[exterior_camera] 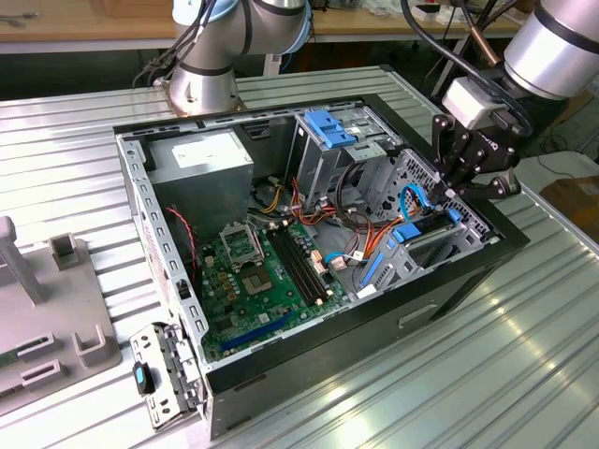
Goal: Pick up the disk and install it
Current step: 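Insert the second disk wire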
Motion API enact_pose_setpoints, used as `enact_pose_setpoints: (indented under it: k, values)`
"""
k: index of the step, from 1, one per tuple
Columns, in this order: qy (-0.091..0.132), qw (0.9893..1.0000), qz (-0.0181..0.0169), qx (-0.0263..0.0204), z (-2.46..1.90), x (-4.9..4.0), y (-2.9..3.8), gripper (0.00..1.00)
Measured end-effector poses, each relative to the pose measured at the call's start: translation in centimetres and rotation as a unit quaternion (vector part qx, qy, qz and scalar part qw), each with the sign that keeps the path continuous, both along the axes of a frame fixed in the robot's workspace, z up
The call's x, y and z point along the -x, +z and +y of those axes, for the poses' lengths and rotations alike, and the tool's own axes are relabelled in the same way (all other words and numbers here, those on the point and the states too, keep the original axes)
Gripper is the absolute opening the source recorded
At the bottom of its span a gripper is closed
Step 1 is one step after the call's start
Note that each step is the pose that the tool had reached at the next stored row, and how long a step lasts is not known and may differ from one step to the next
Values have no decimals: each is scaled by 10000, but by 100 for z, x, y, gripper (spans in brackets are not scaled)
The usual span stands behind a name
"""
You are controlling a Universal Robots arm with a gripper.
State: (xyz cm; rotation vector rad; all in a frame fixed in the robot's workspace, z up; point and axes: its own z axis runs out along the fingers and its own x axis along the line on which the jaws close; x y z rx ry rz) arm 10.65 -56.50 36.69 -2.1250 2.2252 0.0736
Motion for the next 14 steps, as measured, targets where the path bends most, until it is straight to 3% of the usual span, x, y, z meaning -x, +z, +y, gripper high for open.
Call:
enact_pose_setpoints:
  k: [1,4,5,6,8,9,12,14]
  values:
    - [0,10000,0,0,-6,0,0,11]
    - [0,10000,0,1,-22,0,1,30]
    - [0,10000,0,0,-23,0,0,30]
    - [0,10000,0,0,-26,0,-13,36]
    - [0,10000,0,-4,-39,0,-79,36]
    - [0,10000,0,-11,-40,0,-88,36]
    - [0,10000,1,-88,-55,-14,-111,36]
    - [0,10000,1,-93,-82,-17,-127,36]
